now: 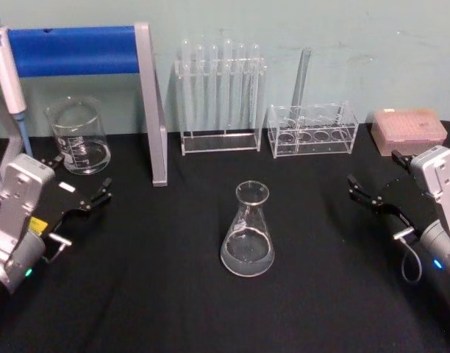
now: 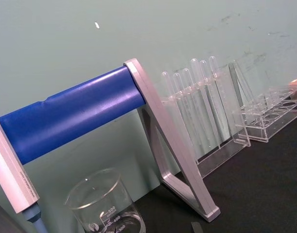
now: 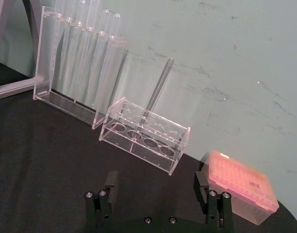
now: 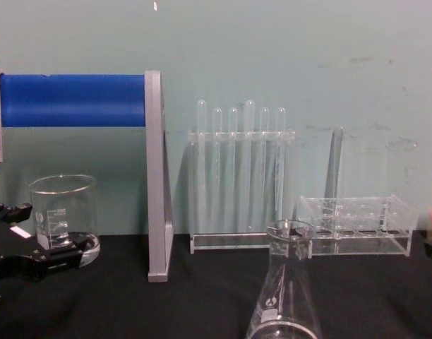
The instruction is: Grasp the erlenmeyer flask with one hand, shake it three times, then place it back.
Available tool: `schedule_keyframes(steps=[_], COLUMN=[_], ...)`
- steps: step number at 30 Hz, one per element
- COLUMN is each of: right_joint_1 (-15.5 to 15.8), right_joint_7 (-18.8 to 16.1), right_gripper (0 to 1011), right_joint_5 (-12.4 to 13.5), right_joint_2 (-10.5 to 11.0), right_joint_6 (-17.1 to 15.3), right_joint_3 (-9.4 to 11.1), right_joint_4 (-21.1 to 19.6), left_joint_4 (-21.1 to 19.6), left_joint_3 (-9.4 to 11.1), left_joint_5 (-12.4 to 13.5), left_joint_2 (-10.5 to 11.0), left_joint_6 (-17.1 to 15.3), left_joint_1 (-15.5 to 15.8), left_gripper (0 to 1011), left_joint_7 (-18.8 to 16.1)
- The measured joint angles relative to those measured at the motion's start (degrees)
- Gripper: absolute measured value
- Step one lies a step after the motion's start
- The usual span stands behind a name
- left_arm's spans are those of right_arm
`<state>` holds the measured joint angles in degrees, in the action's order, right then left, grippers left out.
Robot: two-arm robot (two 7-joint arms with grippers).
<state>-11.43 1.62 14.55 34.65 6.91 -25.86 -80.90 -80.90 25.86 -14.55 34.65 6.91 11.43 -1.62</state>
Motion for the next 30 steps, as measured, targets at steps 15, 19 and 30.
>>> schedule_keyframes(steps=[15,19,30], right_joint_1=[0.00,0.00,1.34], right_joint_7=[0.00,0.00,-3.87], right_gripper=[1000,1000,1000], right_joint_5=[0.00,0.00,1.94], right_joint_2=[0.00,0.00,0.15], right_joint_6=[0.00,0.00,1.38], right_joint_3=[0.00,0.00,1.87], right_joint_4=[0.00,0.00,-0.69], left_joint_4=[0.00,0.00,0.00], left_joint_3=[0.00,0.00,0.00], left_joint_5=[0.00,0.00,0.00], left_joint_2=[0.00,0.00,0.00], left_joint_6=[0.00,0.00,0.00], left_joint_1=[0.00,0.00,0.00], left_gripper=[1001,1001,1001], left_joint_7=[0.00,0.00,0.00])
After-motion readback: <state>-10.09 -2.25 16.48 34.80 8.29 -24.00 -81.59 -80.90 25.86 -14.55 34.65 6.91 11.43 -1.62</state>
